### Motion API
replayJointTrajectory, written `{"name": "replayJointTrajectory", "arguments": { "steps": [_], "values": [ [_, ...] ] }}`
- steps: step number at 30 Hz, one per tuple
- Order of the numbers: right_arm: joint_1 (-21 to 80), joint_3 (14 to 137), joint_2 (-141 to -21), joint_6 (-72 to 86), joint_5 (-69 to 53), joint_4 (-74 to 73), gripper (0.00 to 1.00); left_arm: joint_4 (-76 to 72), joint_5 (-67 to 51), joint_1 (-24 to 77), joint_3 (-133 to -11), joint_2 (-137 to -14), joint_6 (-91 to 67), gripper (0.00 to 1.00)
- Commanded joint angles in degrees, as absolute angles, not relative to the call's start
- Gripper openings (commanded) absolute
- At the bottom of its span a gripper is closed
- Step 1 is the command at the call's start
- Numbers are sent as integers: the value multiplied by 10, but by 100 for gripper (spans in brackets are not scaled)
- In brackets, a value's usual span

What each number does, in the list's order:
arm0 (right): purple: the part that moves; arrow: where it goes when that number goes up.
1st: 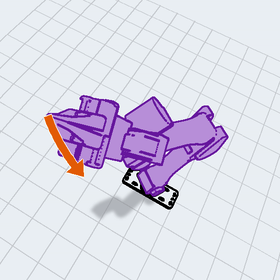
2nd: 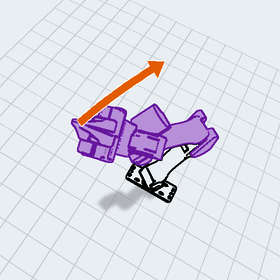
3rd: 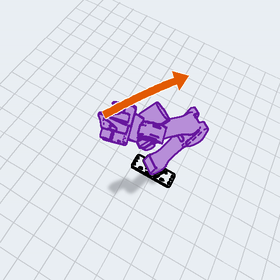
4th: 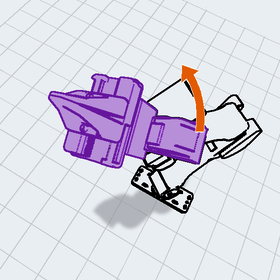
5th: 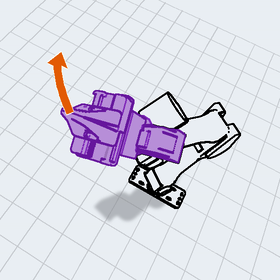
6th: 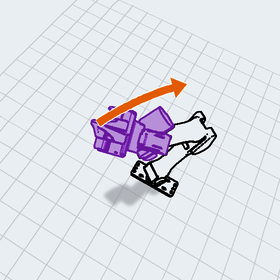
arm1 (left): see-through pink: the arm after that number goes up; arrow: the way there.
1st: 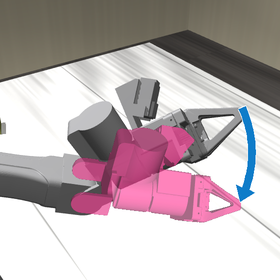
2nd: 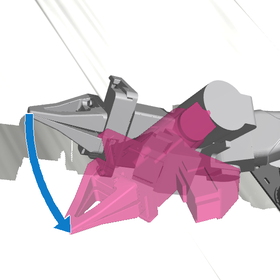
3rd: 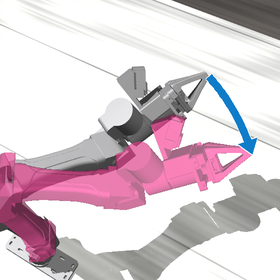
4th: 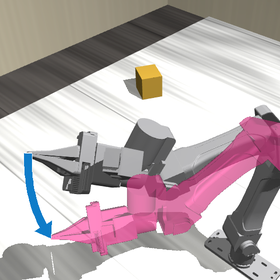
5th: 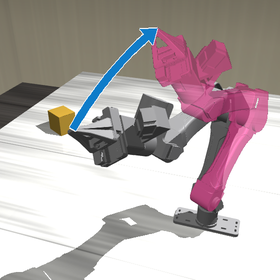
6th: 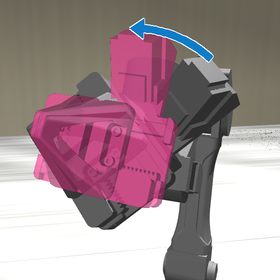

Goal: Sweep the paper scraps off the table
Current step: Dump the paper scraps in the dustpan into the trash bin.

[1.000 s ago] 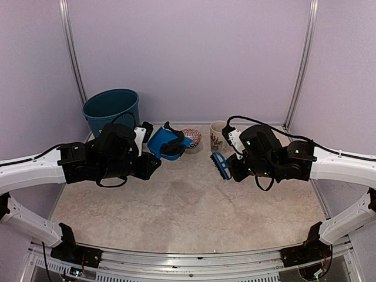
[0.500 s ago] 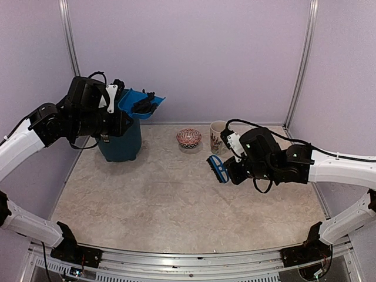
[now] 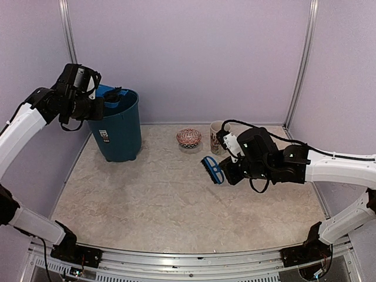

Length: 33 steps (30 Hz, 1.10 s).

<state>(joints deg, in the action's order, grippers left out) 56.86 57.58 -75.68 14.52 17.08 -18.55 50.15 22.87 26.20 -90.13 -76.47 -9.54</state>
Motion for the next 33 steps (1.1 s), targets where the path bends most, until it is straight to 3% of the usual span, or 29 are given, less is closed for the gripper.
{"name": "replayJointTrajectory", "arguments": {
  "steps": [1,12,20,33],
  "values": [
    [563,601,-778,125,156,-173,0,544,291,232,-931,-791,-60,0],
    [563,552,-751,139,134,-134,0,582,442,228,-994,-872,-20,0],
    [563,535,-720,139,132,-143,0,628,606,299,-1044,-961,6,0],
    [563,489,-683,145,125,-114,0,623,730,343,-1068,-1018,124,0]
  ]
}}
